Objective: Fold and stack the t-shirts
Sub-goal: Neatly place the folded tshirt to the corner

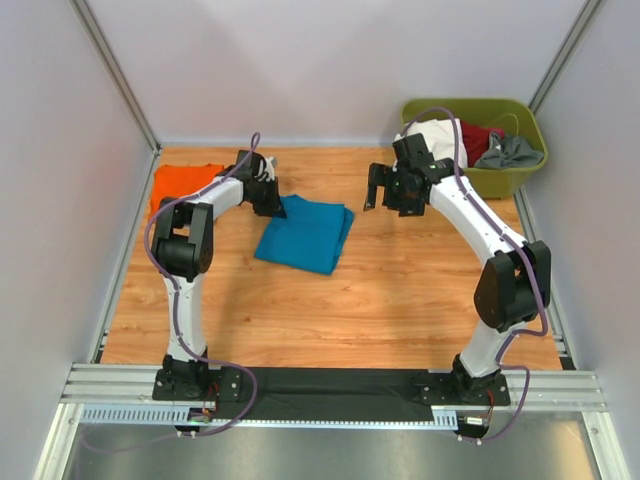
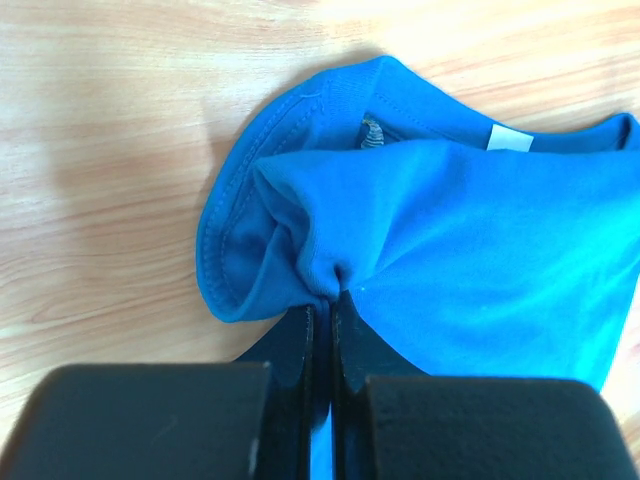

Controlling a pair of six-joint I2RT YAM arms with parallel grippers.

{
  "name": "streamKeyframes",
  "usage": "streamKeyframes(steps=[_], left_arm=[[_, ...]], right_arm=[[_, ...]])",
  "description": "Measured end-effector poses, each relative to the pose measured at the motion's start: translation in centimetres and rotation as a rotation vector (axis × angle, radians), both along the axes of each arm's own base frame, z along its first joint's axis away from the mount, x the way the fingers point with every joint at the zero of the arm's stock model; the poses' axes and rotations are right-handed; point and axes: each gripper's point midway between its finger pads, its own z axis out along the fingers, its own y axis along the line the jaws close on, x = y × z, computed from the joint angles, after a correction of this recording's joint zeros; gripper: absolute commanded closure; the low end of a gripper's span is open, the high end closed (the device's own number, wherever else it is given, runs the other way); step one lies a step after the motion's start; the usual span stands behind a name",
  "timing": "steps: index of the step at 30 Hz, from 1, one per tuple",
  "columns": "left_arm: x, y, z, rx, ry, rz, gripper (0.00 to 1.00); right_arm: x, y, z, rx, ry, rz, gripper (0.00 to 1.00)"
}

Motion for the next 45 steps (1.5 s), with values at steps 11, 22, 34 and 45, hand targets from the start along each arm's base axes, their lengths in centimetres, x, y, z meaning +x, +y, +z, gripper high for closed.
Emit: streamKeyframes(steps=[11,22,34,45], left_arm=[[2.0,4.4,3.2,0.286,-0.16,-0.004,1.0],[6.3,12.5,11.7,0.572,-0.356,0.109,1.0],[6.1,20.6,12.2,0.7,-0.313,0.155,1.0],[7.0,22.9,15.7,0.729,-0.361,0.201,1.0]], right_arm=[[1.1,-2.7,0.1,0.001,0.005,-0.111,0.0],[2.2,-4.6,-2.0,-0.036,0.045,-0.169,0.0],[5.0,-4.0,-3.4,-0.047,0.052,-0.175,0.0],[7.2,-3.6,-4.2,-0.055,0.068,-0.174,0.0]])
